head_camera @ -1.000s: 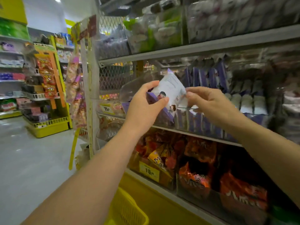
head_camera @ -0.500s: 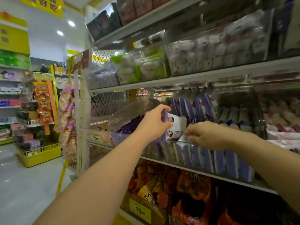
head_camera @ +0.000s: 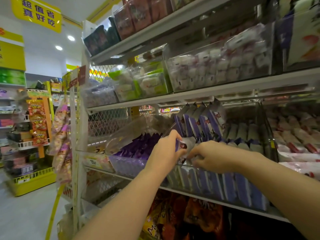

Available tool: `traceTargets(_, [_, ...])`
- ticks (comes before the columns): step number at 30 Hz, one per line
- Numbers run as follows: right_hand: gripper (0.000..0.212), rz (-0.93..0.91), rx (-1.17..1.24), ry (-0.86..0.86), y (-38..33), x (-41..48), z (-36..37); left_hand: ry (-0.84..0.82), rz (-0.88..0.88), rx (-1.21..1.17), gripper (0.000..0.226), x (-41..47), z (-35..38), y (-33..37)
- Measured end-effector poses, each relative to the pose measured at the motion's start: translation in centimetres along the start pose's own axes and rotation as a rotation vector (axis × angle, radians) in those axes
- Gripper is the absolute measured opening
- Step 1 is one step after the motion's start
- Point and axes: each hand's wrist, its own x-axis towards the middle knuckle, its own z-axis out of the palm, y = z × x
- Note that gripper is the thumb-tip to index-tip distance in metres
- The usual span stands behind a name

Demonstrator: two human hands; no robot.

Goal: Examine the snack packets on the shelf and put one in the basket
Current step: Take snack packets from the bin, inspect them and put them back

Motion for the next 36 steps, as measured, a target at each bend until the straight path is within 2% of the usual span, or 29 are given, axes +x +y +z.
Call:
traceTargets(4, [0.031,-0.004,0.009,0.008,0.3,-0.1,0.4,-0.019,0.179,0.143,0.015,-0.8,0.1,-0.7])
traceTargets(8, [0.030,0.003,0.007,0.000,0.3,-0.2,0.5,-0.091,0.333,0.290,0.035,-1.4,-0.8,-1.6])
traceTargets(11, [0.031,0.005,-0.001,0.007,0.4,-0.3,0.6,-0.206,0.369,0.376,0.044,-1.9,-1.9,-2.0])
traceTargets(15, [0.031,0.028,-0.008,0.015,0.4,-0.6,0.8,-0.295,0.275,0.326,0.042,-1.9,-2.5,-0.8])
traceTargets(18, [0.031,0.059,-0.019,0.028,0.5,-0.7,0.9,-0.328,0.119,0.237,0.037,-0.9,-2.2,0.7])
traceTargets(22, [0.028,0.086,0.011,0.030,0.6,-0.7,1.0,-0.452,-0.086,0.173,0.041,0.8,-1.1,2.8])
traceTargets(25, [0.029,0.081,0.005,0.011,0.8,-0.9,0.9,-0.515,-0.102,0.288,0.050,1.6,-0.5,3.7])
traceTargets(30, [0.036,0.045,-0.023,0.002,1.2,-1.4,0.6,-0.582,-0.136,0.111,0.033,2.2,-1.4,2.8])
traceTargets(36, [0.036,0.040,-0.024,0.003,1.3,-1.6,0.7,-0.626,-0.156,0.192,0.026,2.4,-1.0,2.8])
